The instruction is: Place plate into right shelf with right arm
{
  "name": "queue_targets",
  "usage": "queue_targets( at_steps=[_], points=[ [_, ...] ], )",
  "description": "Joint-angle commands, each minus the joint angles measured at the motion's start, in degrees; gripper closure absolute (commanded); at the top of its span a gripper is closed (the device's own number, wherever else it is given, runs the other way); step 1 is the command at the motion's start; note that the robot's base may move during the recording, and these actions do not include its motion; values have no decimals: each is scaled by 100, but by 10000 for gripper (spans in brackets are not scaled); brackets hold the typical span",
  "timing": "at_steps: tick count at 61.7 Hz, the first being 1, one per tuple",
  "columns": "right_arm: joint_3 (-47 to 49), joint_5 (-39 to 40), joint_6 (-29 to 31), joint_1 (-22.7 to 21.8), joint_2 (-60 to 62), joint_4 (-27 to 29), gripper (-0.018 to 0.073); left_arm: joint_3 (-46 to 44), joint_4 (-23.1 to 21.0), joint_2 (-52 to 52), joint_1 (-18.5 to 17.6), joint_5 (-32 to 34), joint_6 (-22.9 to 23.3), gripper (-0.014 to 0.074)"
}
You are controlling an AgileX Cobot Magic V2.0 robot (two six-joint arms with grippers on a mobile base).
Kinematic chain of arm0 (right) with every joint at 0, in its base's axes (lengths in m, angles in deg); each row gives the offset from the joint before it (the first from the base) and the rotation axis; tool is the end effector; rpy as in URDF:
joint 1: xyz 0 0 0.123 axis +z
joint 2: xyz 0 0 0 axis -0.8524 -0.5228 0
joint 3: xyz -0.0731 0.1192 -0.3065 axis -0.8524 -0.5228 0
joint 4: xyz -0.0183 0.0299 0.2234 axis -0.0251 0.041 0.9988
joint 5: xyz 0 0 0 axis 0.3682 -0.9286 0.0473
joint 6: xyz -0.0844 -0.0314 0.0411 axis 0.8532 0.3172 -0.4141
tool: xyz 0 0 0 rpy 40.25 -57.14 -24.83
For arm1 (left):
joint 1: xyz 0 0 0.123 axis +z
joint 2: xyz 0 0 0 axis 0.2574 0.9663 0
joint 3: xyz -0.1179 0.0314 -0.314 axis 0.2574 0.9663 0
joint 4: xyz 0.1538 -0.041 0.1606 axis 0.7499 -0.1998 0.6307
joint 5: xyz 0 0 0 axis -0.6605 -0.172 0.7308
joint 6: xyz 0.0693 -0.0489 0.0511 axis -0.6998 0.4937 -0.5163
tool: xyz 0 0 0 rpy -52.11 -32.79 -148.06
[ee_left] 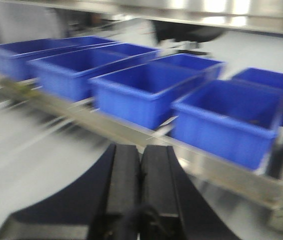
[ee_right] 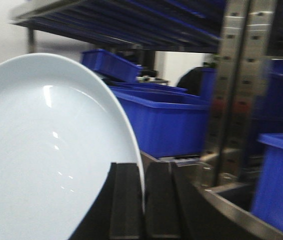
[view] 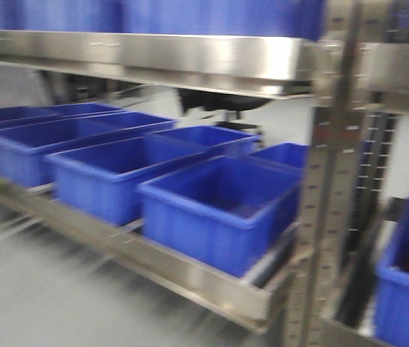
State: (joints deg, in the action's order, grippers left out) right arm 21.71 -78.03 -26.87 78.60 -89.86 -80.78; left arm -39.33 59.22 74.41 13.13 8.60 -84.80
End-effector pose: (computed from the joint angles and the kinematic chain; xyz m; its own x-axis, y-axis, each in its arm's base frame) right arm -0.0145 -0.0056 0.3976 0.1855 0.0790 -0.9795 -0.3436 0.9391 0.0107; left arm -0.0143 -0.0028 0.1864 -0.0934 0.0583 -0.9939 0.0691 0.9963 0.0520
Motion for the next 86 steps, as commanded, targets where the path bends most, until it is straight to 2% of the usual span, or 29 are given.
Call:
queue_targets(
  at_steps=[1, 86],
  points=[
    [179, 572, 23, 6, -64, -37, 531, 47, -45, -65, -16, 476, 16, 643],
    [179, 572, 23, 6, -64, -37, 531, 47, -45, -65, -16, 476, 16, 643]
  ],
)
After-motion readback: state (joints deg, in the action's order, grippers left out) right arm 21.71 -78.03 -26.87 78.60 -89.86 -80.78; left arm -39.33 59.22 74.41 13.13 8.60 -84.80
